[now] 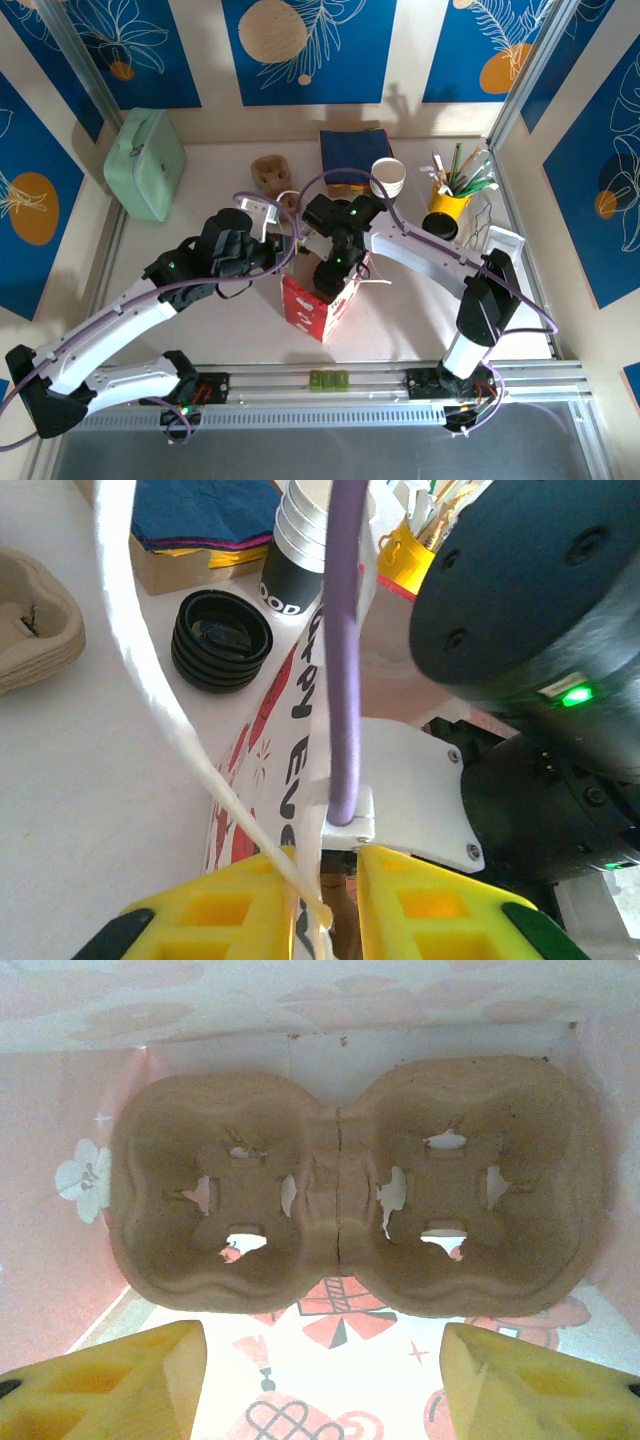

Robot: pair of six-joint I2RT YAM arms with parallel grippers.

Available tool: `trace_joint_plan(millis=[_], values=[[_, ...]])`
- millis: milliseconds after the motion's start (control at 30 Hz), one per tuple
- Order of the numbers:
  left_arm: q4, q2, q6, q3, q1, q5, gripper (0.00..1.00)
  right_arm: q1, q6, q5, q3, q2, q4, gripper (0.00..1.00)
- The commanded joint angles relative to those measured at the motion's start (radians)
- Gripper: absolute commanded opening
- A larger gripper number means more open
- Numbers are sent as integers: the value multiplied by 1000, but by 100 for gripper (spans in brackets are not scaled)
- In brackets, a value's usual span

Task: Pack the takeout coffee

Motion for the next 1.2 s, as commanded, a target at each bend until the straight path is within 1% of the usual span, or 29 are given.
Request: trace_joint_plan(millis=[0, 467, 633, 867, 933, 1033, 1067, 1167], values=[[-17, -25, 17, 16, -2, -12, 23, 4, 4, 10, 47, -43, -9, 63], [-37, -38, 31, 33, -2, -25, 26, -4, 5, 35, 114, -95, -17, 63], [-35, -29, 40, 33, -3, -24, 27, -5, 33, 50, 136, -135, -15, 63], [-29, -22, 52, 30, -2, -21, 28, -18, 92, 102, 195, -184, -40, 67], [-29, -20, 58, 33, -2, -21, 29, -22, 129, 118, 225, -199, -50, 68], [-35, -21, 74, 36, -3, -28, 32, -35, 219, 139, 278, -216, -77, 73], [-37, -20, 81, 39, -2, -31, 33, -39, 271, 157, 299, -218, -89, 75], [-50, -23, 101, 42, -2, -54, 35, -61, 475, 188, 351, -231, -144, 76]])
